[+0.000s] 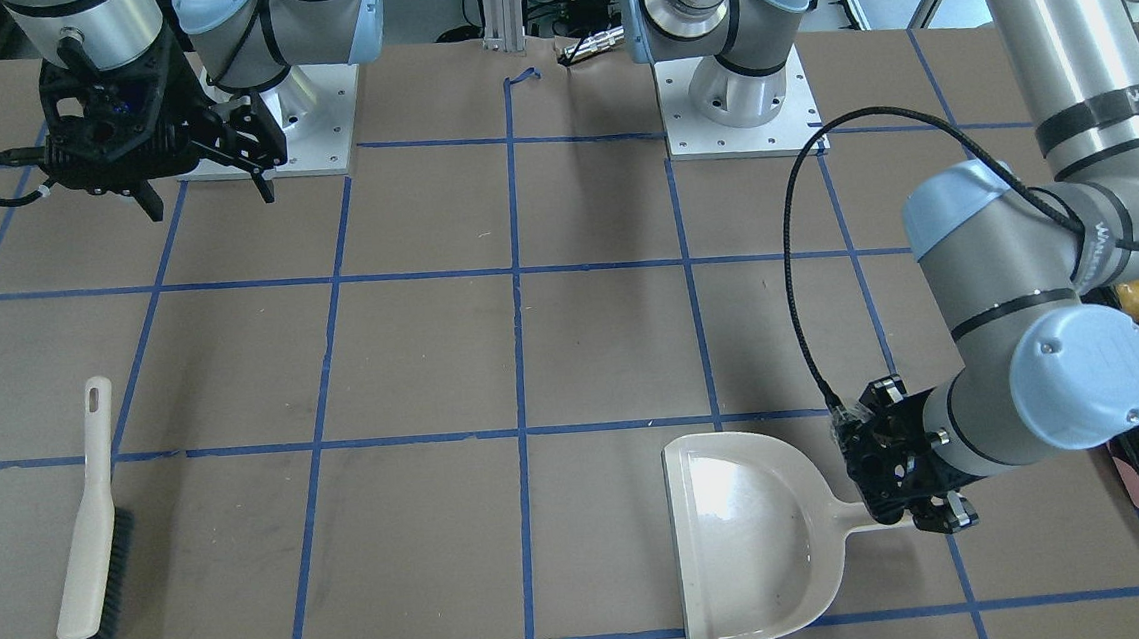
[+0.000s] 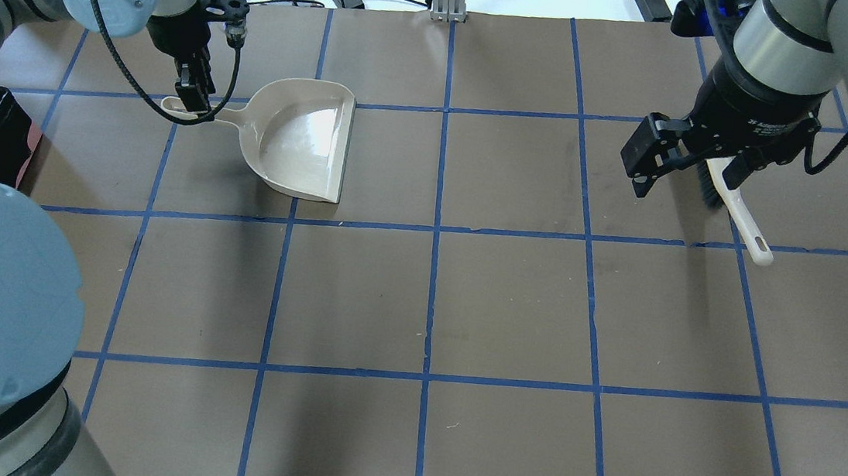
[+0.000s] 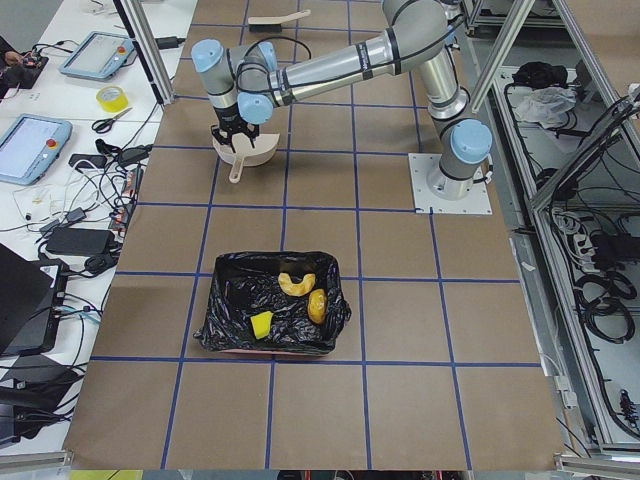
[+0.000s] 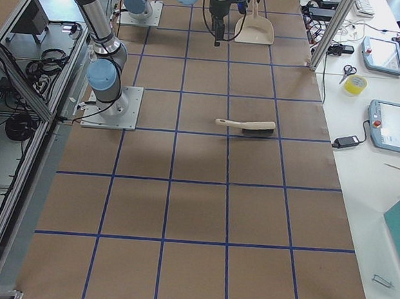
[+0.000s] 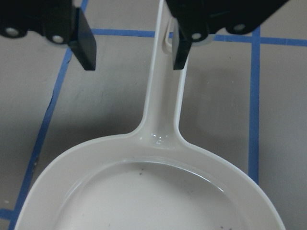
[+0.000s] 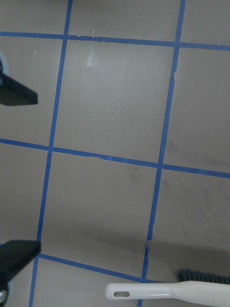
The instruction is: Sweep and dump trash into bin
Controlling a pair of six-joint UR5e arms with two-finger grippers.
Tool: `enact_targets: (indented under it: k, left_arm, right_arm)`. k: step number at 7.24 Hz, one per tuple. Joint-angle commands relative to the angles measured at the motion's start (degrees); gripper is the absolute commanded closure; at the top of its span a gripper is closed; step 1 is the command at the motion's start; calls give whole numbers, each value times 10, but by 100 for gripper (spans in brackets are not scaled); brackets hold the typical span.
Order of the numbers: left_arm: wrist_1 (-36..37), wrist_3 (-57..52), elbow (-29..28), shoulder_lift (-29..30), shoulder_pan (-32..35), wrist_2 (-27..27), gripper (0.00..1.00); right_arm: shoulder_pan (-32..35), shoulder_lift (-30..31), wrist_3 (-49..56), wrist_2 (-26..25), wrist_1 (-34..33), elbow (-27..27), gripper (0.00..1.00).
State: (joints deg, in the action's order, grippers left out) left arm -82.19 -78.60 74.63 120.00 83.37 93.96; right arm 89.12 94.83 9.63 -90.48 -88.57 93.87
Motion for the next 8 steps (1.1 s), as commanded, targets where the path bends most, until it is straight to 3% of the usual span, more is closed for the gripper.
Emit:
enact_targets:
  k: [1,5,8]
  left_arm:
    - [-60,187,1,-58,27,-3,26]
    - [-188,473,8,-182,27,-9,19]
    - [-220,618,15,-254,24,-14,19]
  right_arm:
    - [0,1,-4,-2,-4,0,0]
    - [0,1,-18,-3,-13,0,0]
    - [0,1,-31,-3,-11,0,0]
